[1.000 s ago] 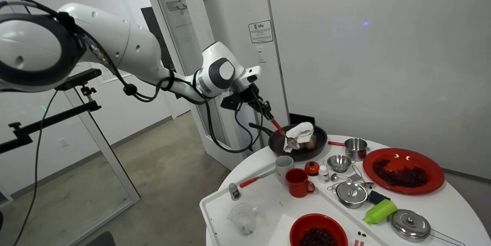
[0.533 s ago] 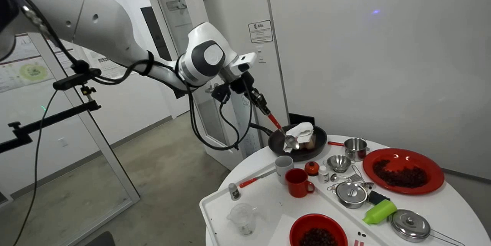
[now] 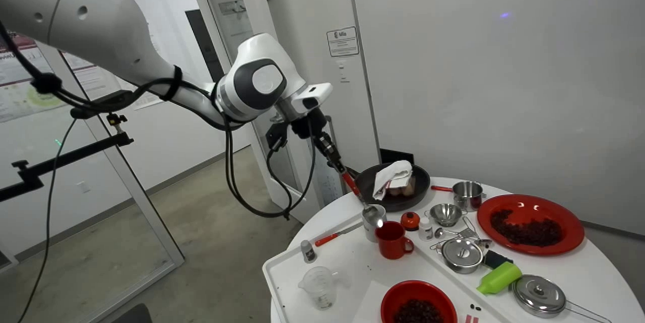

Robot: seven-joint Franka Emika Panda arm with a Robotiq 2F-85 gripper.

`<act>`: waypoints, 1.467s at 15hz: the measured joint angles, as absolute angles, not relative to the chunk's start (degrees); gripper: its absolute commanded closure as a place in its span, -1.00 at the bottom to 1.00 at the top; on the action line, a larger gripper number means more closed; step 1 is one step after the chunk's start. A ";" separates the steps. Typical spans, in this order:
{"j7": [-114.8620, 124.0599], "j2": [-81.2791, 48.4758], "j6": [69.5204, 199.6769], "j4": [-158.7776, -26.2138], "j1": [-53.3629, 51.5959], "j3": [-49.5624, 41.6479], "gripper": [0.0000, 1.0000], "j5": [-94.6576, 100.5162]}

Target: Move the spoon from the orange cup to the orange bowl

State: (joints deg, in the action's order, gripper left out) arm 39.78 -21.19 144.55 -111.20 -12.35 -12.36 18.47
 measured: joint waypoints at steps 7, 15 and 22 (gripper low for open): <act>41.91 -26.42 143.42 -112.42 -12.17 -12.62 0.85 21.24; 43.45 -31.25 143.60 -111.75 -11.85 -14.00 0.86 24.27; 42.21 -33.99 149.12 -111.71 -11.31 -14.45 0.86 24.27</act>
State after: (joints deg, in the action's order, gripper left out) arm 42.21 -33.99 149.12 -111.71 -11.31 -14.45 24.27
